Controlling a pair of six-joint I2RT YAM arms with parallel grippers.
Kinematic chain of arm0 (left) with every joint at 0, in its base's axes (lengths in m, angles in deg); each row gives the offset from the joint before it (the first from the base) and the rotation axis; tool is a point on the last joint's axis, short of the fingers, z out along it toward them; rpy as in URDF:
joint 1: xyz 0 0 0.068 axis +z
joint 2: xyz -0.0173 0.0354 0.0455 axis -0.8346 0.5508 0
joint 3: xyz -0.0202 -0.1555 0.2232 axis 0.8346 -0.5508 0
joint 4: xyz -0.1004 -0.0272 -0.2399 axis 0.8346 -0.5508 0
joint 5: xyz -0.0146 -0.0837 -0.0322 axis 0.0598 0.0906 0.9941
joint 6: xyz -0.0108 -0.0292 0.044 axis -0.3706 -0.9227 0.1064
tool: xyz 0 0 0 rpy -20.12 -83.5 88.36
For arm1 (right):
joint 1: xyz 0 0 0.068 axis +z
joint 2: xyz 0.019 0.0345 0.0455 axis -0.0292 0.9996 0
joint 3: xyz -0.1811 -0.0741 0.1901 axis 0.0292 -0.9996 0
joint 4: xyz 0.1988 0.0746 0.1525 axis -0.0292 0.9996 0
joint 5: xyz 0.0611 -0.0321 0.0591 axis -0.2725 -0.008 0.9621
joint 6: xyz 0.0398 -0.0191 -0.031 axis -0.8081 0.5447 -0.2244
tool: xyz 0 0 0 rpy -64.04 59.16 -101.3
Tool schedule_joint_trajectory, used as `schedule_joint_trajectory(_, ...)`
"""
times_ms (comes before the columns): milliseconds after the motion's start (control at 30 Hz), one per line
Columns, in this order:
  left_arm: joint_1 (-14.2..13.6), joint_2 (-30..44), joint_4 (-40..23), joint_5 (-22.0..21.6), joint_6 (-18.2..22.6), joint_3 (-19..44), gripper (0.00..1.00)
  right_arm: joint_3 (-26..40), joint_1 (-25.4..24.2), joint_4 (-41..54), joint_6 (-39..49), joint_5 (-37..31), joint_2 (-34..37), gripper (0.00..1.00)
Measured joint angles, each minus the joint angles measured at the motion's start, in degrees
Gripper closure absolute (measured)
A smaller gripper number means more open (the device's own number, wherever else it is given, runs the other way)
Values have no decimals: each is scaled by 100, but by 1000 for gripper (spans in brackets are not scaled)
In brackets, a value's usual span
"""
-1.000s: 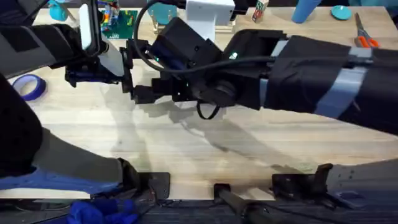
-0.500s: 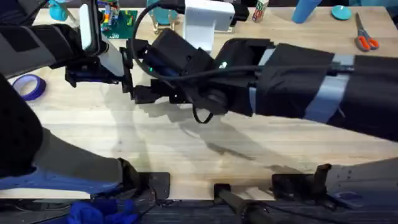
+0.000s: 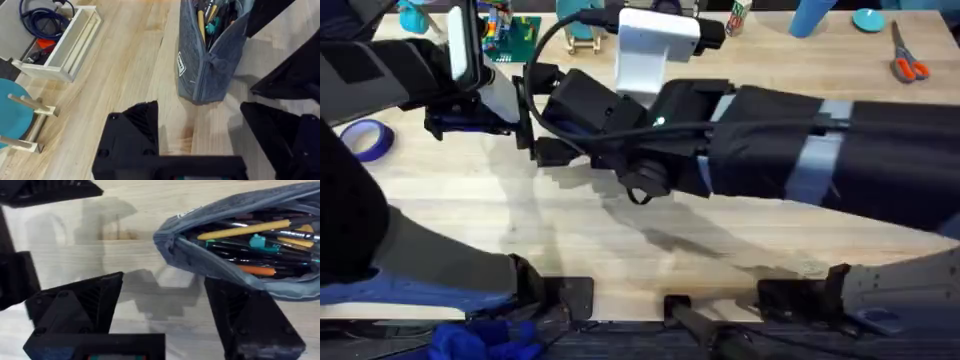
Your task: Unzip the bag, pick up the pens from the table one at a time and place them inside, then zip the bag closed.
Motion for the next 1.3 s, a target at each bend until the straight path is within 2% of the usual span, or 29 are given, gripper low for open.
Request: schedule_joint_trajectory(1300,0,0,10,0,0,1,8,-4,24,-537,-330,-736,601,6)
